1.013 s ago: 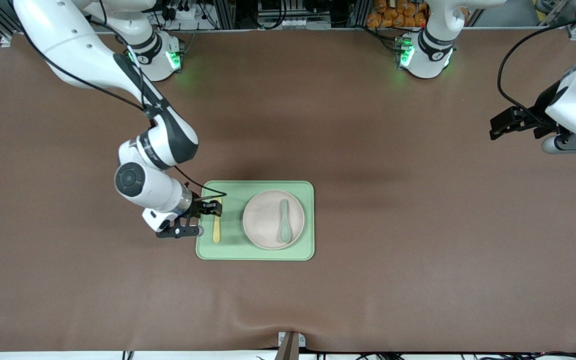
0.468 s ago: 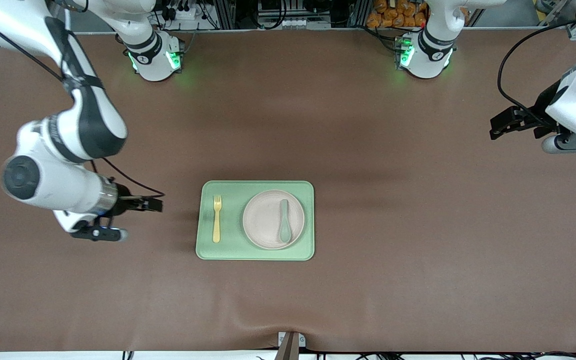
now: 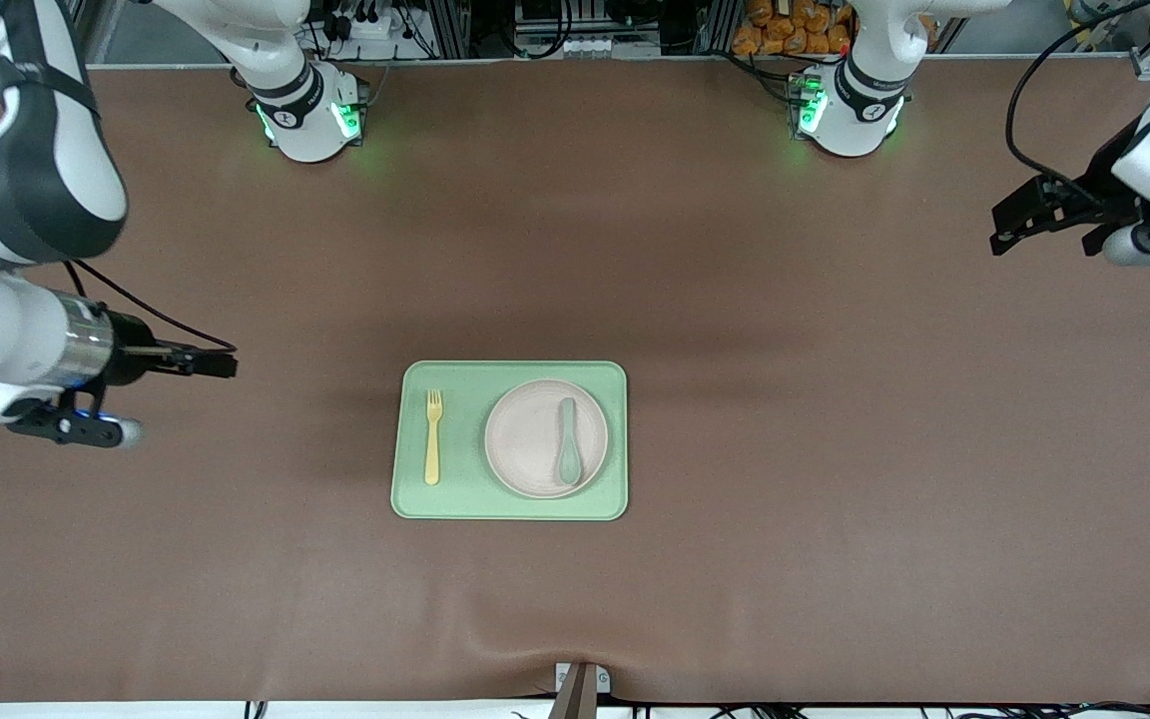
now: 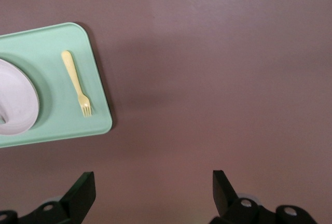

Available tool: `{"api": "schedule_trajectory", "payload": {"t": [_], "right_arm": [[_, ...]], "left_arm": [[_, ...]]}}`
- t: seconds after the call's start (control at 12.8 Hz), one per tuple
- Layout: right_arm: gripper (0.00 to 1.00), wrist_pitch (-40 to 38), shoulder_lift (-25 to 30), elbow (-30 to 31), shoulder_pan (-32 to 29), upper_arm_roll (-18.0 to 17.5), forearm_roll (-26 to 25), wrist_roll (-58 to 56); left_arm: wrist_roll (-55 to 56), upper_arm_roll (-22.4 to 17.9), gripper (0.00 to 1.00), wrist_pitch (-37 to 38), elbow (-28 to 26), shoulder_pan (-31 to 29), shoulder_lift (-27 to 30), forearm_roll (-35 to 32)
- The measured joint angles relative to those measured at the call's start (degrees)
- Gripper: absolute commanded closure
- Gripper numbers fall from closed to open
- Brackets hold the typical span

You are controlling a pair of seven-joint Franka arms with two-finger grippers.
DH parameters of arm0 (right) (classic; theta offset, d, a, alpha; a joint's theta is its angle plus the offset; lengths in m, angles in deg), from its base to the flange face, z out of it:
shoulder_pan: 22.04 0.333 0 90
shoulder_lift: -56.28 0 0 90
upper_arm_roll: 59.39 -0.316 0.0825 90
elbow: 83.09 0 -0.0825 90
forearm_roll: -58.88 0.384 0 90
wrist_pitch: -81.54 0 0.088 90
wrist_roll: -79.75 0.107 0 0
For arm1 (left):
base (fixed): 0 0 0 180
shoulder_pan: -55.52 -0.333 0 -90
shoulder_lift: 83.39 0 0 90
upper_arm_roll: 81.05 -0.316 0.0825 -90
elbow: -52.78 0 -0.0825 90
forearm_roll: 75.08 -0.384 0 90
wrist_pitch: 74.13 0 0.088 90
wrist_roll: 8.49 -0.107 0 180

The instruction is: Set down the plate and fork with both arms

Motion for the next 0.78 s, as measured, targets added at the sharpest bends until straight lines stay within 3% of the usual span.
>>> {"api": "schedule_trajectory", "payload": {"t": [0.39,0.47,0.7,0.78], "right_arm": [[0.00,-3.8,9.3,1.7,0.1,1.7,0.0,-0.3],[0.00,-3.8,11.5,3.1,2.1,4.5,0.0,-1.1],[0.00,-3.6,17.7,7.8,12.7,19.2,2.3,-5.2],[0.00,-3.6,19.4,9.1,14.0,21.8,2.8,-6.5]], "left_arm": [[-1.5,0.0,0.00,0.1,-0.4,0.0,0.7,0.0],[-1.5,0.0,0.00,0.1,-0.4,0.0,0.7,0.0],[-1.5,0.1,0.00,0.1,-0.5,0.0,0.7,0.0],[-1.5,0.1,0.00,0.1,-0.5,0.0,0.7,0.0]]}}
